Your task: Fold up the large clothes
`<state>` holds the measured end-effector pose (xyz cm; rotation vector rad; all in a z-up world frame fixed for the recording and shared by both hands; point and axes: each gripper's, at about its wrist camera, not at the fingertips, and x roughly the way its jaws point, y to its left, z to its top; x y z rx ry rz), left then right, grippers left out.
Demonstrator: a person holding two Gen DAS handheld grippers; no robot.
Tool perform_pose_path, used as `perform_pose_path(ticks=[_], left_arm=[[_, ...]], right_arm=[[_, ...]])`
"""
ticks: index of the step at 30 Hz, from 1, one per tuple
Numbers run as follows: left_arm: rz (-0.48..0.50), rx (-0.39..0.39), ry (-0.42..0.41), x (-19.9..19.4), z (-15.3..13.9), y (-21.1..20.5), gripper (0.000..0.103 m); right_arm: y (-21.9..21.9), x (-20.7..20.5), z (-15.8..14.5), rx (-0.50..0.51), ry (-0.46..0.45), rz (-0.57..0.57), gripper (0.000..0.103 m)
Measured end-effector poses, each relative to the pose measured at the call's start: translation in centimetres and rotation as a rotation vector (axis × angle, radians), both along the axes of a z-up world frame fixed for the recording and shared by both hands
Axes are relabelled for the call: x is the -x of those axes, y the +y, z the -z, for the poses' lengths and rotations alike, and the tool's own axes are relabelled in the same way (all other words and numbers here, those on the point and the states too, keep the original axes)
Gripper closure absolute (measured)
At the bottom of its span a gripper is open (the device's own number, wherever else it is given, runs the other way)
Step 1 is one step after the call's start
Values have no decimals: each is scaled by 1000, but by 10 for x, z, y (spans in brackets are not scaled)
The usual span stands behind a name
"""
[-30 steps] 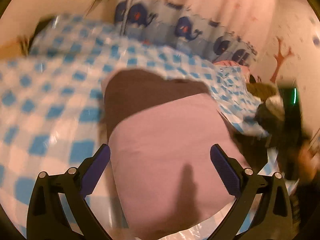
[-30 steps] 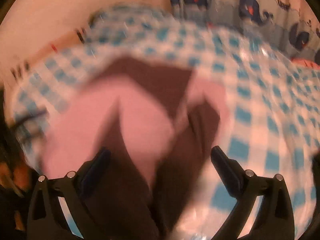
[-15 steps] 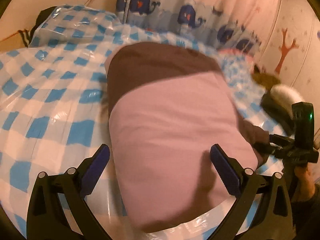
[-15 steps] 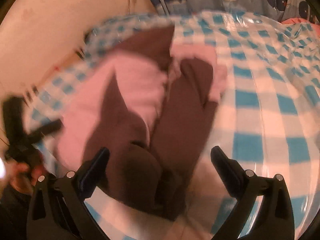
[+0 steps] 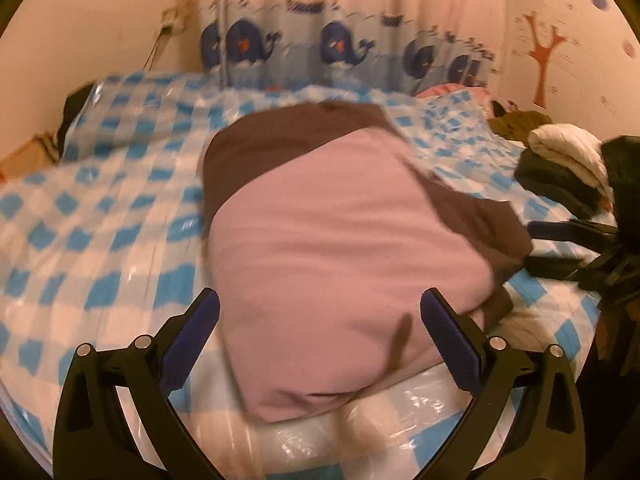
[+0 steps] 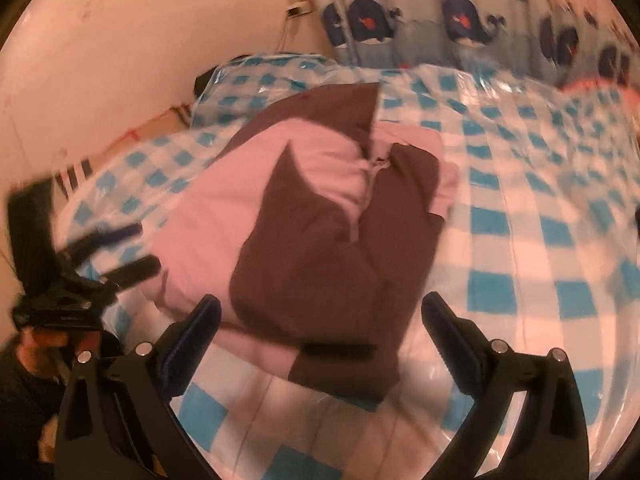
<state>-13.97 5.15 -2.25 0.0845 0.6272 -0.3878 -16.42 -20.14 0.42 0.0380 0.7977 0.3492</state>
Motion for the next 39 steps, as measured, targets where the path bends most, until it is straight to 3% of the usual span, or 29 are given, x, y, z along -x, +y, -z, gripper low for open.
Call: perform_pose_path(ticks=[1, 3, 4, 6, 10, 16, 19, 21, 23, 24, 26, 28, 32, 34, 36, 39], left_arm=[[4, -14, 3, -2, 0, -6, 6], [12, 4, 36, -9, 3, -11, 6], [15, 10, 54, -13, 6, -14, 6], [4, -21, 77, -21, 15, -18, 6], [15, -36, 76, -22, 17, -19, 6], [23, -56, 69, -18, 25, -21, 6], [17, -56, 75, -19, 24, -23, 6], [17, -57, 78, -19, 23, -23, 6], [23, -59, 89, -19, 24, -23, 6], [38, -72, 103, -19, 28, -26, 6], [50, -136, 87, -14, 35, -36, 6], [44, -201, 61, -10, 39, -42, 6], [55, -148, 54, -3, 16, -34, 6], [51, -134, -5, 3, -1, -27, 6], [58, -126, -16, 1, -8, -24, 6], [53, -97, -8, -6, -12, -23, 6]], right_arm=[[5, -7, 12, 27, 46, -2, 7], [18, -34, 66, 123, 227, -4, 7], [17, -36, 86, 94, 271, -1, 5], [1, -32, 96, -42, 283, 25, 5], [-2, -9, 66, -46, 305, -1, 6], [-10, 21, -39, -167, 33, -29, 5], [3, -10, -54, -86, -6, -7, 5], [13, -38, -31, -16, 39, 8, 5], [13, -62, 24, 48, 187, 10, 5], [8, -69, 59, 0, 234, 12, 5], [-4, -72, 89, -118, 272, 14, 5], [-2, -66, 83, -90, 264, 25, 5], [-5, -57, 47, -59, 294, 9, 5], [-8, -46, 1, -53, 174, 12, 5], [-8, -59, -36, -90, 60, 10, 5], [14, -106, -79, -63, -33, -1, 5]])
